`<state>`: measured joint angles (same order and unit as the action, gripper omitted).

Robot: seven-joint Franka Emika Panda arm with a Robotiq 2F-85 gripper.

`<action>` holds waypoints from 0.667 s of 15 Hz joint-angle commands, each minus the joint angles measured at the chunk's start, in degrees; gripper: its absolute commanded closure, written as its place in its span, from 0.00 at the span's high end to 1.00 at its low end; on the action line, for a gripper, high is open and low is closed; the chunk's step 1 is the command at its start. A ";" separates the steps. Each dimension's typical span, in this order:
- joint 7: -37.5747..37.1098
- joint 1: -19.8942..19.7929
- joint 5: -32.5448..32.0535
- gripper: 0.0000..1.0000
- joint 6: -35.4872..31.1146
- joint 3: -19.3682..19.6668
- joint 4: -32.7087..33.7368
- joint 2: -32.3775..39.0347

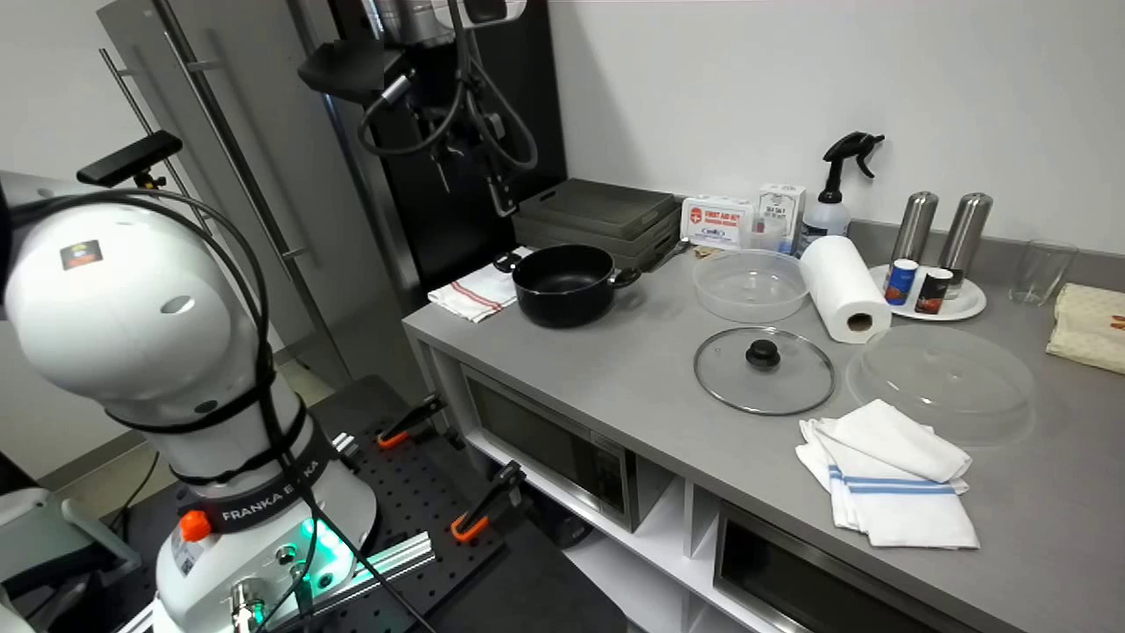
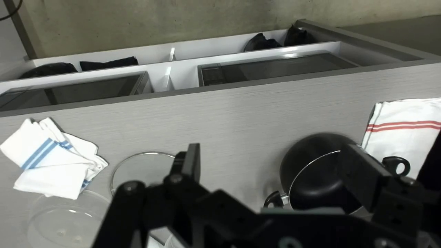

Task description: Slide the black pot to the right

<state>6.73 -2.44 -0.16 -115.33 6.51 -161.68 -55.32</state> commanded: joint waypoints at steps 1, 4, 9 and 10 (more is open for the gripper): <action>0.07 -0.11 0.13 1.00 0.16 -0.13 0.13 0.04; -0.21 0.00 -0.19 1.00 -1.26 -0.60 0.70 2.06; -3.41 0.56 -0.62 1.00 -5.77 -4.10 3.75 11.73; -4.11 0.76 -0.64 1.00 -6.96 -5.03 4.31 14.04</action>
<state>5.32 -2.30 -0.17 -118.93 4.09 -159.76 -49.08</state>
